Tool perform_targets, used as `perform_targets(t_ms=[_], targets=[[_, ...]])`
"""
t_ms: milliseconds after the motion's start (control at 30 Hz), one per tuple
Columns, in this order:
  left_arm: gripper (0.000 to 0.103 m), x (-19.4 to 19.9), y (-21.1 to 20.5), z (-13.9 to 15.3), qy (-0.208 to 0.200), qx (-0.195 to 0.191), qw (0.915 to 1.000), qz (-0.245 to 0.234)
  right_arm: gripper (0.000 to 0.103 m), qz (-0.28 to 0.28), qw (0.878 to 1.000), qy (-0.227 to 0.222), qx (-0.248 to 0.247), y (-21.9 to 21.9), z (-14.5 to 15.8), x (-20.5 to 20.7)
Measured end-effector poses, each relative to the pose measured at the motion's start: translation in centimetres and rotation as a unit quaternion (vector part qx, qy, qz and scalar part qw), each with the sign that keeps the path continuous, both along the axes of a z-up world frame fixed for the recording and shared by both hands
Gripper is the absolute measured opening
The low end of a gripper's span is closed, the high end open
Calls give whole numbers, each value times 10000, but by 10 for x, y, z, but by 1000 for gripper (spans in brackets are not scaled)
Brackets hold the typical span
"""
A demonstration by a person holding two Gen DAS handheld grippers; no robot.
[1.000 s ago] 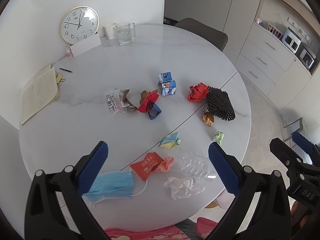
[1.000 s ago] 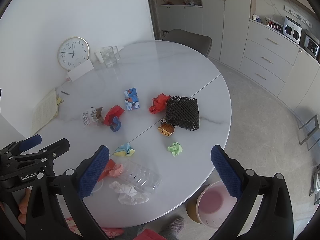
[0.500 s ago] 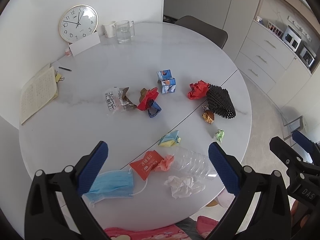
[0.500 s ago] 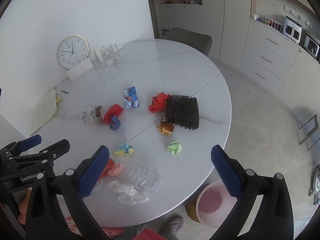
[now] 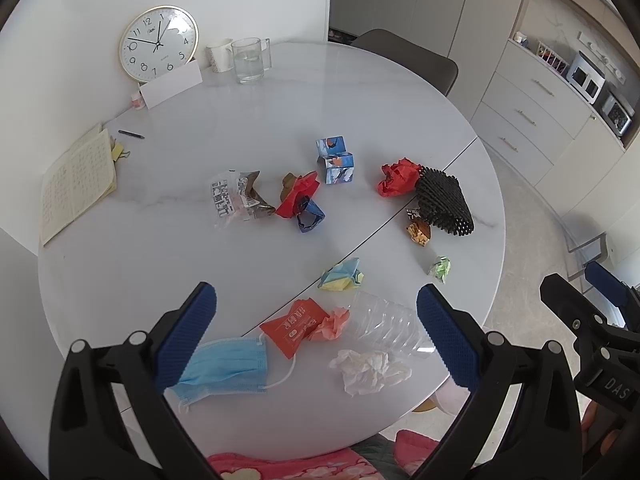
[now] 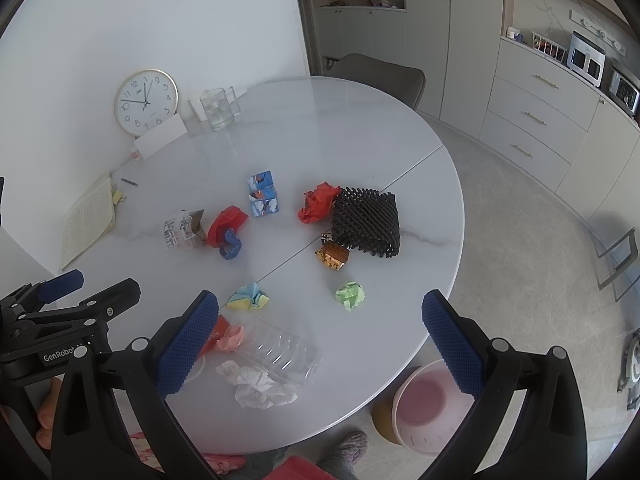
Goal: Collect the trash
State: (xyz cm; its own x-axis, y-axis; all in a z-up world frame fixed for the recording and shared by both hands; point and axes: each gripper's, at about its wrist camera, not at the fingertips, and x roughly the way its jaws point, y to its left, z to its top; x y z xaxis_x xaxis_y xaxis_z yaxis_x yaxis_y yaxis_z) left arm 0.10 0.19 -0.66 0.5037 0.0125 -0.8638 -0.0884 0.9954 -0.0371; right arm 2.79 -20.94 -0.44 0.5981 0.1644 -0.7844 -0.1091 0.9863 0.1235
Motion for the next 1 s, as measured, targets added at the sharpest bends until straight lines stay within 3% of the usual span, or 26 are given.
perform_targets(t_ms=[1000], targets=[[96, -2, 2, -2, 27, -32, 10000, 25, 101, -15, 10000, 24, -16, 1, -2, -1]])
